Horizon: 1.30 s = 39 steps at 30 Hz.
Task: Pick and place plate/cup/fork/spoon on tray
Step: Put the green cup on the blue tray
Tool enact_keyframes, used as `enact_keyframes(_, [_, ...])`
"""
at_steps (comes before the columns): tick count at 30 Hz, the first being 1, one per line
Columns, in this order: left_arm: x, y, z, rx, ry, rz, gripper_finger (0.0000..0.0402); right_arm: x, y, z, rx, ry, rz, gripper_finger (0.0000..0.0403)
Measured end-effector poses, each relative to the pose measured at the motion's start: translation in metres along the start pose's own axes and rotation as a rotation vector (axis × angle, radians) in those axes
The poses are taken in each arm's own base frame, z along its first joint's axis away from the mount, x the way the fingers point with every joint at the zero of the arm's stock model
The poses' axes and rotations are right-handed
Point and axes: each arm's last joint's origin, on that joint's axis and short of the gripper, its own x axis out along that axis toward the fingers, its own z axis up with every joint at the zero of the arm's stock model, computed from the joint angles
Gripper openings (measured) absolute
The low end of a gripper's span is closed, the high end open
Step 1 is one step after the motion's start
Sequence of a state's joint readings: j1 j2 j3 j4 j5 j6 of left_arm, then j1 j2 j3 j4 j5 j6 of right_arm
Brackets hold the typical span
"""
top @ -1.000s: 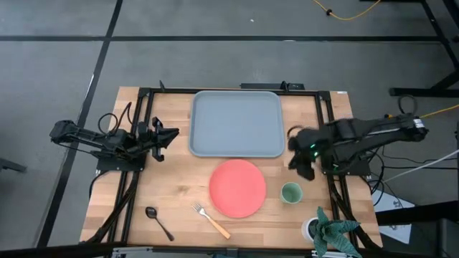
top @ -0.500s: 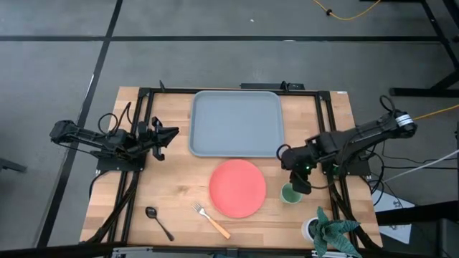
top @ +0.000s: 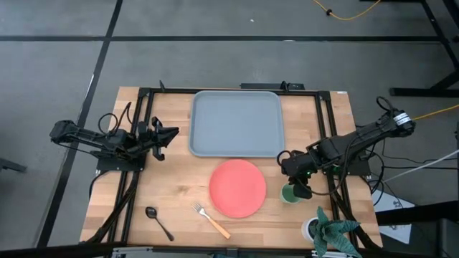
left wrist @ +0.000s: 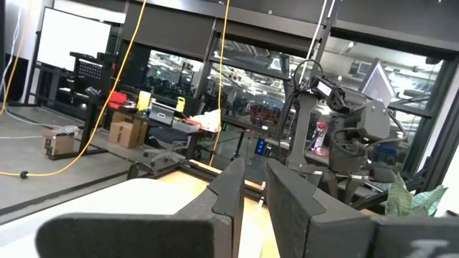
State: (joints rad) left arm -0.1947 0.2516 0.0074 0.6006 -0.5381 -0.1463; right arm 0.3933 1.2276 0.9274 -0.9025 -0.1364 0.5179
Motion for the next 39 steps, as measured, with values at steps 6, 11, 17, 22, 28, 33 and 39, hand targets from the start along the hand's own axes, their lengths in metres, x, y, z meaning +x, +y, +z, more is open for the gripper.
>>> enact_keyframes(6, [0.0,0.0,0.0,0.001,0.002,0.0,0.0051,0.017,-0.004,-0.007,0.033,0.038,-0.033,0.0061])
enact_keyframes(11, [0.0,0.0,-0.001,0.004,0.006,0.001,0.0051,0.029,-0.009,-0.012,0.1,0.045,-0.031,0.0061])
enact_keyframes(17, [0.0,0.0,-0.001,0.004,0.007,0.001,0.0051,0.03,-0.01,-0.013,0.154,0.049,-0.033,0.0061])
enact_keyframes(22, [0.0,0.0,-0.001,0.004,0.008,0.001,0.0051,0.031,-0.006,-0.015,0.138,0.064,-0.015,0.0039])
enact_keyframes(28, [0.0,0.0,-0.001,0.004,0.007,0.001,0.0051,0.03,0.0,-0.016,0.099,0.052,-0.001,0.0009])
enact_keyframes(33, [0.0,0.0,-0.001,0.004,0.007,0.002,0.0051,0.016,0.005,-0.007,-0.008,0.017,-0.037,0.0006])
enact_keyframes(39, [0.0,0.0,-0.001,0.004,0.007,0.002,0.0051,-0.051,0.014,0.022,-0.17,-0.111,-0.162,0.0003])
